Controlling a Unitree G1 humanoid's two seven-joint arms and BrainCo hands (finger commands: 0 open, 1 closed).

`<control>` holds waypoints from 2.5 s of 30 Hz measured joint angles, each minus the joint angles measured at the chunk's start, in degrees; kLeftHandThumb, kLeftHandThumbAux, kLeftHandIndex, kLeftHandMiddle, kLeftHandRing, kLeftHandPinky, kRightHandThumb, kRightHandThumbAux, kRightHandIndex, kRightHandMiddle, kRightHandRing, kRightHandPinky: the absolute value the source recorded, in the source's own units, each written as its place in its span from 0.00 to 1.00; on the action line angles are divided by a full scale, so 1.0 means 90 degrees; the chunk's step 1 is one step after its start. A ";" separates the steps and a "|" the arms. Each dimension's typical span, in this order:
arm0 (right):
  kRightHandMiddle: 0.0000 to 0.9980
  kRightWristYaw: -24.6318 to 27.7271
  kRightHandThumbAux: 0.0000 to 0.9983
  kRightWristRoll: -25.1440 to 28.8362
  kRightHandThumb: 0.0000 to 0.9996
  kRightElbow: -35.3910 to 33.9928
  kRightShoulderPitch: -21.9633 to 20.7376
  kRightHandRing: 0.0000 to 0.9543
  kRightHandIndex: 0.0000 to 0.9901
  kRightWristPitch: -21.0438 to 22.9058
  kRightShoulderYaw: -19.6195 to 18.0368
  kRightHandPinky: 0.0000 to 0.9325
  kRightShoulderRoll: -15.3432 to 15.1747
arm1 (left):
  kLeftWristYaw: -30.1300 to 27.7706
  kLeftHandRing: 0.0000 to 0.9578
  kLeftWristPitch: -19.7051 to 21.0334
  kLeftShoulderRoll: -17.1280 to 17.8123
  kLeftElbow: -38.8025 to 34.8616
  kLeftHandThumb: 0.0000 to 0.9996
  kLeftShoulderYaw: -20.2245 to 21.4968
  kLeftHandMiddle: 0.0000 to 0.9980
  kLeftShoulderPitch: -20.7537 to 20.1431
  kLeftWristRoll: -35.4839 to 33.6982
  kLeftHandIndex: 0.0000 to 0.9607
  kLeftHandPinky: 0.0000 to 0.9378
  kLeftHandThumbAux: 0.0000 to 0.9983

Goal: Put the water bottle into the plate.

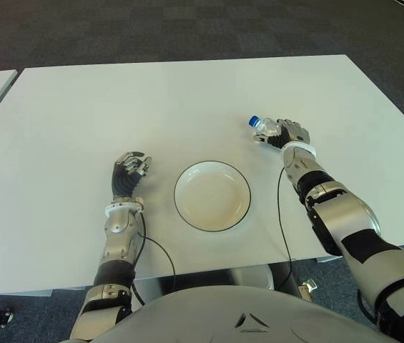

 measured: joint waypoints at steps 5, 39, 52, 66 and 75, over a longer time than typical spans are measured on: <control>0.00 0.0001 0.32 -0.0001 0.71 0.0032 0.0033 0.00 0.00 0.0012 0.0018 0.00 0.0025 | -0.0001 0.67 -0.0008 -0.0007 0.0001 0.71 0.0002 0.66 0.0001 -0.0022 0.45 0.67 0.71; 0.57 -0.1533 0.68 0.0853 0.85 0.0054 0.0306 0.71 0.41 -0.0228 -0.0785 0.75 0.0297 | -0.0002 0.68 0.0017 -0.0002 -0.0008 0.71 0.0011 0.67 0.0014 -0.0068 0.45 0.68 0.71; 0.58 -0.2029 0.68 0.1007 0.84 0.0059 0.0383 0.79 0.42 -0.0329 -0.0894 0.85 0.0387 | 0.0001 0.69 0.0002 0.0004 -0.0011 0.71 0.0020 0.68 0.0011 -0.0061 0.45 0.68 0.71; 0.68 -0.2361 0.70 0.1576 0.79 0.0040 0.0485 0.88 0.43 -0.0939 -0.1435 0.91 0.0427 | 0.0001 0.68 0.0000 0.0005 -0.0010 0.71 0.0022 0.67 0.0015 -0.0065 0.45 0.68 0.71; 0.82 -0.2341 0.73 0.2357 0.71 -0.0069 0.0475 0.86 0.44 -0.1319 -0.2103 0.87 0.0531 | 0.0001 0.69 -0.0062 0.0007 0.0001 0.71 0.0006 0.67 0.0024 -0.0020 0.45 0.69 0.71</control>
